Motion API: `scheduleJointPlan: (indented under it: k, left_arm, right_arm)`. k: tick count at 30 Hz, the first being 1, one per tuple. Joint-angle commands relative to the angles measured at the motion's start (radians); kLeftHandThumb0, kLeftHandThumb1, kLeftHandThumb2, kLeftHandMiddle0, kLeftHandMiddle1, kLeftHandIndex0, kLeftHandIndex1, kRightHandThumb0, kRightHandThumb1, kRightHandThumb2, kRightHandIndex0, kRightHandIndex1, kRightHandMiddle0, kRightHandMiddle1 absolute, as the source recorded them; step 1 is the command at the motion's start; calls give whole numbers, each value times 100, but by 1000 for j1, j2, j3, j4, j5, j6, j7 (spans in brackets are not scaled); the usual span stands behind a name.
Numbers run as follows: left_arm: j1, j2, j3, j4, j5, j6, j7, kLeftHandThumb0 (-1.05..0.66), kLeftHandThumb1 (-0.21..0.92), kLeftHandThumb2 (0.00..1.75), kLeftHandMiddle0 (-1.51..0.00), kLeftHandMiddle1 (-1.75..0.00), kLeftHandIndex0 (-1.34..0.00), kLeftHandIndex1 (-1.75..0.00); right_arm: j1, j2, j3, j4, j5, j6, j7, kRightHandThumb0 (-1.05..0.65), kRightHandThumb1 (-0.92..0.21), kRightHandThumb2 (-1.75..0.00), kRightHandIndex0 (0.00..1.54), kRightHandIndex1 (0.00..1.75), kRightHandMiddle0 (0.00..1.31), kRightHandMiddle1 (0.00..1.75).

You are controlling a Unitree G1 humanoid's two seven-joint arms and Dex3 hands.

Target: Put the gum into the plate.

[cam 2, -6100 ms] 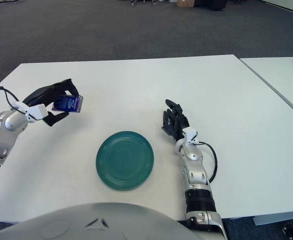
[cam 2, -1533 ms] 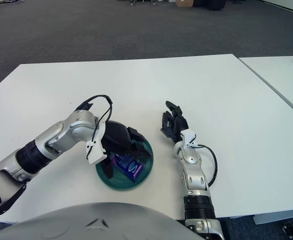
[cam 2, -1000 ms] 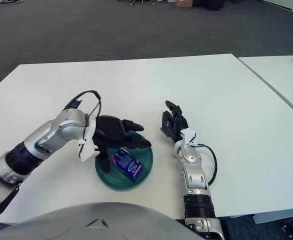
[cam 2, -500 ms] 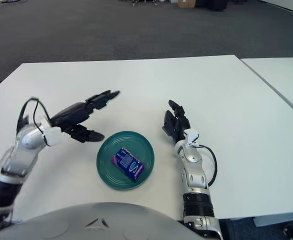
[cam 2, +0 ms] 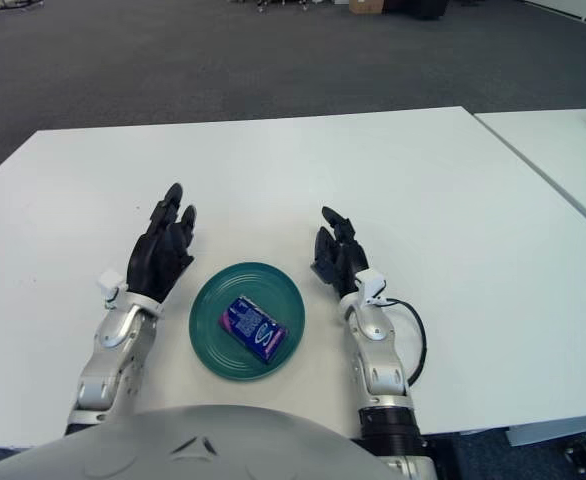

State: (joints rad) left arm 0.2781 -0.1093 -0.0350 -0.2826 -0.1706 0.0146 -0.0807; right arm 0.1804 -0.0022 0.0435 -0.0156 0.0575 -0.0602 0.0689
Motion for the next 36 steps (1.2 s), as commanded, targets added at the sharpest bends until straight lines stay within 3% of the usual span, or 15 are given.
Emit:
scheduleJointPlan:
  k: [1, 15, 31, 36]
  left_arm:
    - [11, 8, 9, -41, 12, 25, 27, -105, 92, 103, -1, 0, -6, -4]
    - [72, 40, -19, 6, 45, -44, 3, -105, 92, 109, -4, -1, -8, -8]
    - [113, 45, -18, 29, 2, -74, -30, -105, 92, 109, -9, -2, -7, -11]
    - [151, 23, -53, 60, 35, -136, -19, -105, 92, 108, -14, -2, -1, -31]
  right_arm:
    - [17, -7, 18, 7, -12, -18, 21, -67, -92, -93, 22, 1, 0, 50]
    - [38, -22, 42, 61, 24, -132, 133, -65, -92, -96, 13, 0, 0, 38]
    - [16, -36, 31, 90, 40, -111, 170, -69, -92, -94, 6, 0, 0, 22]
    - [17, -40, 26, 96, 40, -112, 173, -68, -92, -94, 5, 0, 0, 19]
